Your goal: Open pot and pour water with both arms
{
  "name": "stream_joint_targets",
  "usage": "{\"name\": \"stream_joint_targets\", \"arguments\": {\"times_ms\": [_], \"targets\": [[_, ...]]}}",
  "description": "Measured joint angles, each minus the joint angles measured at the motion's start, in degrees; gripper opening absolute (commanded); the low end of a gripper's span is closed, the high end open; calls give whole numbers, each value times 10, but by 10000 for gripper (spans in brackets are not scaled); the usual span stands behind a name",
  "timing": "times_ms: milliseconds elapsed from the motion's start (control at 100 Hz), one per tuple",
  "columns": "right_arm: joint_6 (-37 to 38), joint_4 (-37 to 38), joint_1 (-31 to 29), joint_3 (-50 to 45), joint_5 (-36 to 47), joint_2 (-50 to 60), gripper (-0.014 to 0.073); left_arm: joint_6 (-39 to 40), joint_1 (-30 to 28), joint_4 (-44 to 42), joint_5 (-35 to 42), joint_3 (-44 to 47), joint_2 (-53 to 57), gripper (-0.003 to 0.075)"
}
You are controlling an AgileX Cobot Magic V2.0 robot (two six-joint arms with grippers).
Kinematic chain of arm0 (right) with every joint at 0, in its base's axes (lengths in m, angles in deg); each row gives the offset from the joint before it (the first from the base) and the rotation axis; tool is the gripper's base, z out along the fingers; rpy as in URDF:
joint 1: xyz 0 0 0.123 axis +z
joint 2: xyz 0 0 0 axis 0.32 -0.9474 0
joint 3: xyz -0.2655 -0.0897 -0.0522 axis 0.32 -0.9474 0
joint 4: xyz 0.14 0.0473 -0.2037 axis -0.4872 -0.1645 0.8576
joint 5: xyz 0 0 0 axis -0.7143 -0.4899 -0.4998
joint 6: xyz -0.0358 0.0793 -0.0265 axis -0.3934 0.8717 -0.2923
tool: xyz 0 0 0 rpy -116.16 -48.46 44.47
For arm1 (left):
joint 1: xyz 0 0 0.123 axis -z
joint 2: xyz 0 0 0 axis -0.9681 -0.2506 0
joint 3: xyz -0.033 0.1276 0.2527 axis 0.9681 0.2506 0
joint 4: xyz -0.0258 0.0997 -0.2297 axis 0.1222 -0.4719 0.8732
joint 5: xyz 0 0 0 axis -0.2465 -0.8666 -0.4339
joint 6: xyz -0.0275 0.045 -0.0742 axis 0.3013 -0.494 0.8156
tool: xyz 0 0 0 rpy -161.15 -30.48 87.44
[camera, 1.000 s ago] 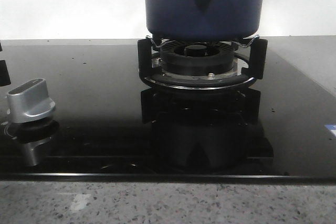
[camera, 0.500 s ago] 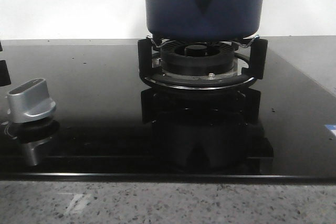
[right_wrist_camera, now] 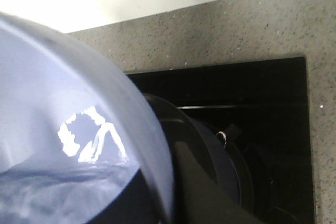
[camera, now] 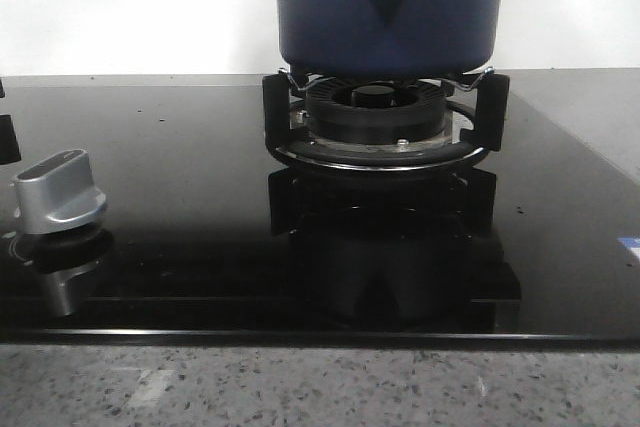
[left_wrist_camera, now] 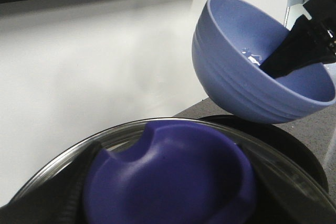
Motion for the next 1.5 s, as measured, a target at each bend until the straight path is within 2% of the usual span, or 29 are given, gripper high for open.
{"name": "stream_joint_targets", "arguments": {"times_ms": [230, 510, 820, 1210, 1500], "targets": [[0, 19, 10, 0, 8, -22, -62, 0, 0, 0, 1, 0, 0, 317], [0, 107, 53, 0, 29, -28, -62, 0, 0, -14, 13, 0, 0, 317], [29, 251, 99, 0, 53, -31, -62, 0, 0, -16, 30, 0, 0, 317], [34, 310, 108, 0, 77, -32, -62, 0, 0, -16, 38, 0, 0, 317], [46, 417, 154, 0, 79, -32, -54, 0, 0, -16, 39, 0, 0, 317]]}}
